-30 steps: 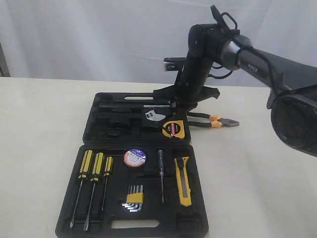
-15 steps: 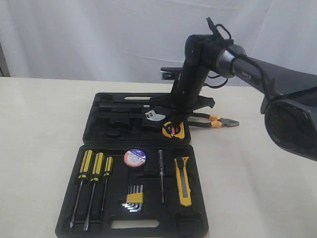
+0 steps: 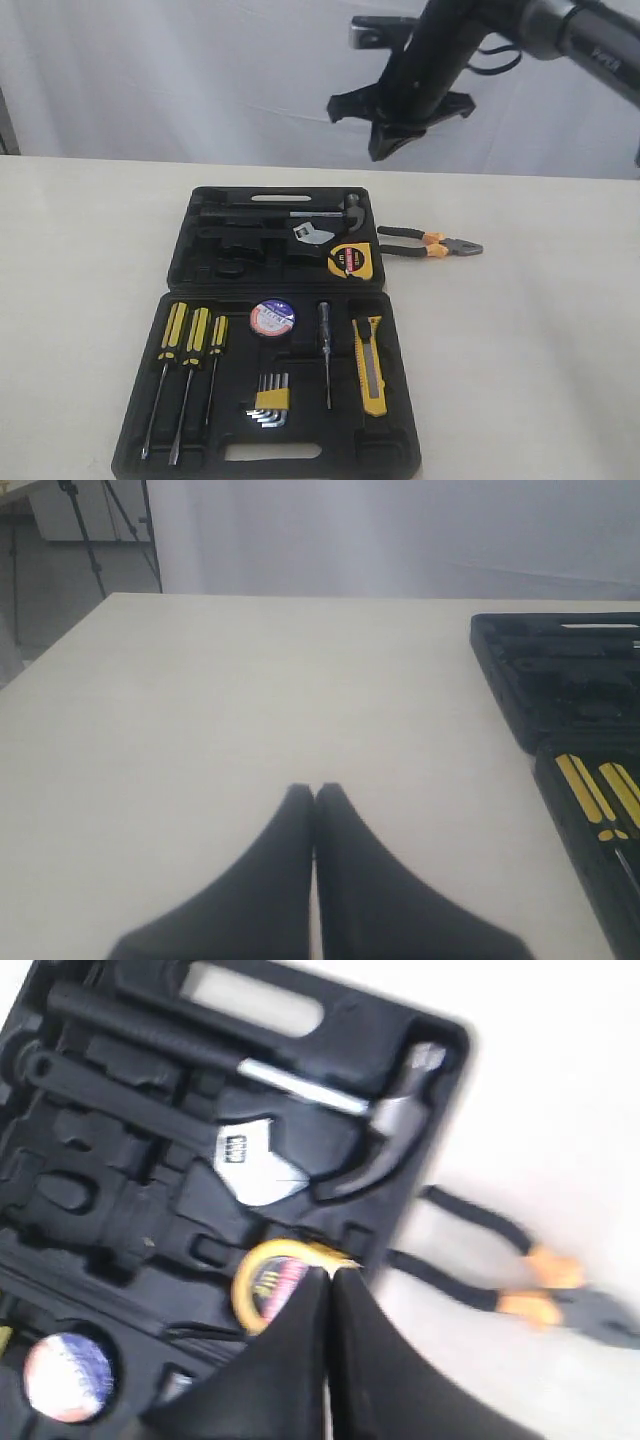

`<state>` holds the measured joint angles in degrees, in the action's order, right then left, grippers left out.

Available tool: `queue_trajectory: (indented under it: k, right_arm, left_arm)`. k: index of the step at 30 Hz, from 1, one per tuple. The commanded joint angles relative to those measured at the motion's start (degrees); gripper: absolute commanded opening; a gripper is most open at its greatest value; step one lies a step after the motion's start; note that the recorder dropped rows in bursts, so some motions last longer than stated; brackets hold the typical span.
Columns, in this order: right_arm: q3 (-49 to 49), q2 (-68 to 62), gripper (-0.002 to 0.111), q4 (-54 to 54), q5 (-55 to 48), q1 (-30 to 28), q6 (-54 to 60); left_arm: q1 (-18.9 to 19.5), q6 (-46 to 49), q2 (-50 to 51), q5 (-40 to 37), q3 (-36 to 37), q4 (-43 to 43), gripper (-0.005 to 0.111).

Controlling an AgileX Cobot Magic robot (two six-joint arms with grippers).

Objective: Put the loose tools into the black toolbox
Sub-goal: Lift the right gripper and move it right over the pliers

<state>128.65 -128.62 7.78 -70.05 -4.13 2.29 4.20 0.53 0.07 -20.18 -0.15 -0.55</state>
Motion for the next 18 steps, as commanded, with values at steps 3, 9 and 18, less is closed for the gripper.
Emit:
queue_trajectory:
  k: [3, 9, 18]
  right_arm:
    - [-8.68, 5.81, -0.001, -1.04, 0.09, -9.08, 21.25]
    - [-15.59, 6.42, -0.001, 1.42, 0.09, -15.34, 37.64]
    - [-16.74, 6.52, -0.001, 6.28, 0.09, -17.08, 52.54]
  left_arm:
    - [-0.27, -0.11, -0.07, 0.57, 0.15, 0.55, 0.000]
    - [-0.27, -0.11, -0.07, 0.57, 0.15, 0.55, 0.000]
    - [-0.27, -0.11, -0.07, 0.57, 0.15, 0.55, 0.000]
